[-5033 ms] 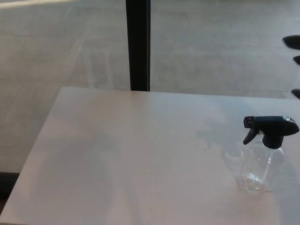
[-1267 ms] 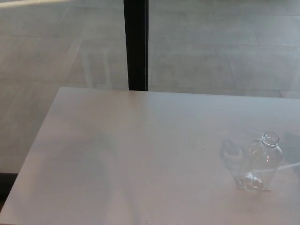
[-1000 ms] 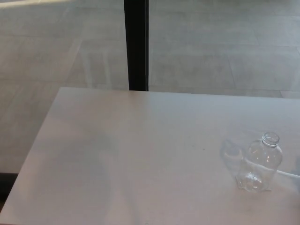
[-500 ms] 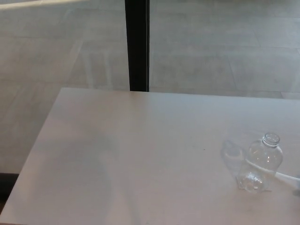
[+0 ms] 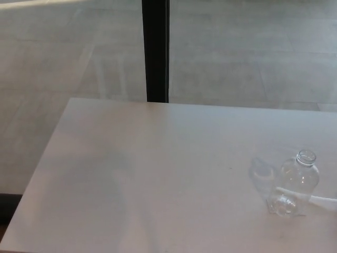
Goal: The robot uses its right hand to grab and lift the lid of the spray bottle kept in the middle of the desk and places the lid on the right side of the bottle
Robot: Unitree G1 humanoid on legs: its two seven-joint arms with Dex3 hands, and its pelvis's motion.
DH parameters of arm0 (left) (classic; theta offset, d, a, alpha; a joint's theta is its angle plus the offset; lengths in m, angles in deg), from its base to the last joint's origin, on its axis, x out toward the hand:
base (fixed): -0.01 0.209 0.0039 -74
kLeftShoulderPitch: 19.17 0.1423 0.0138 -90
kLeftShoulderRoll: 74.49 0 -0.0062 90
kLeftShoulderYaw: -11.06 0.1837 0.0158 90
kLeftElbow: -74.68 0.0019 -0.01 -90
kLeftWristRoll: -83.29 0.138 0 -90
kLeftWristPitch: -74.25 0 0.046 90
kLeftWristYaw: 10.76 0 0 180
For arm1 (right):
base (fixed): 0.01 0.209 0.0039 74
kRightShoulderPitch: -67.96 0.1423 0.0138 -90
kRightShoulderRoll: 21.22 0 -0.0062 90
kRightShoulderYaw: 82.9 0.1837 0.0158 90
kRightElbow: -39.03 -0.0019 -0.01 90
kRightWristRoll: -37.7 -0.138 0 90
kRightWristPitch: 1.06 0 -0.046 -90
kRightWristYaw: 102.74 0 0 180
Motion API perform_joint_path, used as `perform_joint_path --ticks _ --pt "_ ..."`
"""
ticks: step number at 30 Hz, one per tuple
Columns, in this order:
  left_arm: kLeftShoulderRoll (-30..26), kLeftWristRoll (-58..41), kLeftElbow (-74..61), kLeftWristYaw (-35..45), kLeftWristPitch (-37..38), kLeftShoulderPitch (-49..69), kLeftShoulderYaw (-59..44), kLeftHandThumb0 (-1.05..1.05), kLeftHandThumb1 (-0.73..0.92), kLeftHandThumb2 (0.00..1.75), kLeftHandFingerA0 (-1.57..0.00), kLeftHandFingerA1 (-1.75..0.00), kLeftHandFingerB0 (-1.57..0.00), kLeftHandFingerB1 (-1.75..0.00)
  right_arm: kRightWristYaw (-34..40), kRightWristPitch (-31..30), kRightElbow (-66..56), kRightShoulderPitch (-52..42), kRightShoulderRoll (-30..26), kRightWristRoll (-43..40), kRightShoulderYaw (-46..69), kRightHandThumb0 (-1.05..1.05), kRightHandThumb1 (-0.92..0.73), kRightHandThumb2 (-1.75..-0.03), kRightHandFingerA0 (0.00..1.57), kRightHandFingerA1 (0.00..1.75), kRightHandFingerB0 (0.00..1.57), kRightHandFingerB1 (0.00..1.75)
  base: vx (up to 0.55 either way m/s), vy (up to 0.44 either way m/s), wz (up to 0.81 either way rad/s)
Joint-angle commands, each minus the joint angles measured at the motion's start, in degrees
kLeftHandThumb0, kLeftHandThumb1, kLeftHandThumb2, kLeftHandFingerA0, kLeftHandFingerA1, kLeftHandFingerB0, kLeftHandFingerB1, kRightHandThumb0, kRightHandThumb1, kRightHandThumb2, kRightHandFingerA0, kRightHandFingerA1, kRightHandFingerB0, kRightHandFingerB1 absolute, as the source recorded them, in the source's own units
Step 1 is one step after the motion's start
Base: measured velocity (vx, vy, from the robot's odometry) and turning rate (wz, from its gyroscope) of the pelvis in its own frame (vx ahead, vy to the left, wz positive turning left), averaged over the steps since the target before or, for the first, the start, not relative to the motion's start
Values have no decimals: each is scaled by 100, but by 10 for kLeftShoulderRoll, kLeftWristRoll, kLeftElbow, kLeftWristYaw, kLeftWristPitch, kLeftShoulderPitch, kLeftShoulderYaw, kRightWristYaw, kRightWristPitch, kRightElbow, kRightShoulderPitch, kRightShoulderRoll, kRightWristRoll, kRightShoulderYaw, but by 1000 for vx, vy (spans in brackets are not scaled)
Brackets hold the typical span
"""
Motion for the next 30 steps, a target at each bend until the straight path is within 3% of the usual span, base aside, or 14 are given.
perform_joint_path --ticks 1,3,4,7,8,9,12,14,19,20,22,26,28,30 --pt "-6 -7 -4 6 15 9 1 -83 89 67 -54 -50 -38 -40 -71 -4 -33 -69 -49 -122 162 -105 -64 -108 0 15 4 2 0 0 0" --pt "-5 -9 -3 9 14 9 -2 -81 70 109 -50 -62 -33 -53 -75 4 -22 -79 -52 -140 204 -103 -77 -77 0 0 0 20 0 0 0" --pt "-5 -8 -2 8 15 9 -2 -82 89 66 -54 -50 -38 -40 -77 -11 -22 -78 -43 -162 237 -105 -64 -105 0 5 10 9 0 0 0" --pt "-2 -15 -1 0 6 5 -8 -82 86 66 -56 -50 -40 -41 -60 -13 11 -75 -35 -202 322 -100 -68 -102 0 7 14 31 0 0 0" --pt "-2 -14 2 -3 7 4 -8 -85 69 85 -56 -57 -37 -47 -46 -31 41 -51 -14 -271 407 -70 -72 -62 24 50 31 34 0 0 0" --pt "-2 -12 1 -4 8 4 -6 -83 86 66 -57 -50 -40 -40 -34 -26 75 -34 -6 -307 453 -61 -71 -61 25 48 34 37 0 0 0" --pt "-2 -13 1 1 6 4 -7 -83 86 65 -57 -51 -39 -41 8 -53 144 -14 -7 -345 535 -59 -58 -87 8 48 21 45 0 0 0" --pt "-2 -13 -1 2 9 5 -7 -84 86 66 -55 -52 -39 -41 28 -48 194 2 -7 -372 573 -51 -71 -63 7 32 24 30 0 0 0" --pt "-2 -13 -1 3 8 2 -7 -83 87 65 -56 -51 -38 -41 94 9 281 16 59 -439 649 -56 -67 -76 3 27 9 33 0 0 0" --pt "-1 -14 0 3 8 2 -7 -85 71 108 -50 -60 -32 -52 118 15 304 21 65 -434 651 -55 -74 -64 0 24 10 31 0 0 0" --pt "-4 -12 -2 3 10 4 -6 -83 88 66 -56 -52 -39 -41 137 20 326 23 77 -423 645 -56 -62 -84 0 13 8 37 0 0 0" --pt "-4 -14 -3 4 9 3 -7 -83 87 66 -55 -52 -38 -41 129 29 359 20 103 -407 632 -51 -69 -69 0 14 6 31 0 0 0" --pt "-6 -16 -2 12 7 0 -9 -83 70 108 -46 -60 -31 -52 107 51 385 13 130 -405 627 -50 -71 -61 0 21 4 28 0 0 0" --pt "-8 -10 -2 0 3 -5 -4 -83 87 65 -56 -50 -39 -40 123 55 396 8 138 -385 617 -34 -54 -105 1 53 0 51 0 0 0"
